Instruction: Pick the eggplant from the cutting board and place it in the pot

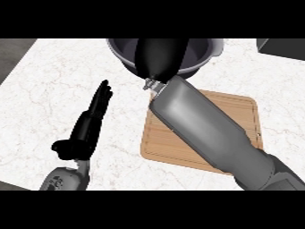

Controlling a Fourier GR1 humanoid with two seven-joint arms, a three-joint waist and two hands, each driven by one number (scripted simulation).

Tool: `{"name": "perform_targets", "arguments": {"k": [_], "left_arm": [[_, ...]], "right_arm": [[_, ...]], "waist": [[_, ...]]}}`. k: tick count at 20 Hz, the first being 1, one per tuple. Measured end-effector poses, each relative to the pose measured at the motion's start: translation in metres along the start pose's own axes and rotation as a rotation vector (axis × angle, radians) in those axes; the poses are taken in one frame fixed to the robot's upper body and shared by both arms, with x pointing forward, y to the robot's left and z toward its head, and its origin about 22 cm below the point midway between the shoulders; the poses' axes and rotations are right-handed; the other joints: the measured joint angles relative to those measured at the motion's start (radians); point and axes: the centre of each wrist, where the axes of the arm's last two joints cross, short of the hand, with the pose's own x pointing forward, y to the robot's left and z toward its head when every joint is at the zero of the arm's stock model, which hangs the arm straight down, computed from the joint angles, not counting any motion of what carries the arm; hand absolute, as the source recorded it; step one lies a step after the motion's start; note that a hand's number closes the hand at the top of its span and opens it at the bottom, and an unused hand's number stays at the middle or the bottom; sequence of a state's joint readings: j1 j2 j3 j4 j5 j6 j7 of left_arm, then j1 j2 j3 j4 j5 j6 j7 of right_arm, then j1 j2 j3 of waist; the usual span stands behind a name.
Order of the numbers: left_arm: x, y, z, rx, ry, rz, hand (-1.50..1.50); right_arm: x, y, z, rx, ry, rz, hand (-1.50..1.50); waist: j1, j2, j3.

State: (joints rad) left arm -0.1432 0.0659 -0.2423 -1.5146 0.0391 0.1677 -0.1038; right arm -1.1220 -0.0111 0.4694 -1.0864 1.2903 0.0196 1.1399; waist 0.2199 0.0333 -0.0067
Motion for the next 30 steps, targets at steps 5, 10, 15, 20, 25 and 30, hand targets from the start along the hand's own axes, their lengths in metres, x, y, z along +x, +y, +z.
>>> {"name": "perform_targets", "arguments": {"k": [5, 10, 15, 20, 25, 30], "left_arm": [[-0.002, 0.004, 0.0, 0.025, 0.003, -0.004, 0.0], [-0.002, 0.011, -0.002, 0.055, 0.006, -0.004, 0.0], [-0.004, 0.017, 0.002, 0.075, 0.007, -0.003, 0.0], [-0.003, 0.02, 0.002, 0.089, 0.005, -0.009, 0.0], [0.0, 0.021, 0.003, 0.093, 0.008, -0.003, 0.0], [-0.001, 0.021, 0.005, 0.101, 0.003, -0.009, 0.0]], "right_arm": [[0.007, 0.005, -0.015, 0.016, 0.034, 0.024, 1.5], [0.009, 0.014, -0.03, 0.056, 0.061, 0.027, 1.5], [0.0, 0.038, -0.036, 0.16, 0.099, 0.012, 1.5], [-0.011, 0.062, -0.041, 0.264, 0.149, -0.005, 1.5], [-0.028, 0.085, -0.045, 0.379, 0.26, -0.041, -1.5], [-0.044, 0.109, -0.038, 0.477, 0.316, -0.107, -1.5]], "waist": [[-0.025, 0.0, 0.001], [-0.05, -0.001, 0.002], [-0.065, -0.001, 0.004], [-0.079, -0.002, 0.005], [-0.088, -0.011, 0.005], [-0.089, -0.007, 0.006]]}}
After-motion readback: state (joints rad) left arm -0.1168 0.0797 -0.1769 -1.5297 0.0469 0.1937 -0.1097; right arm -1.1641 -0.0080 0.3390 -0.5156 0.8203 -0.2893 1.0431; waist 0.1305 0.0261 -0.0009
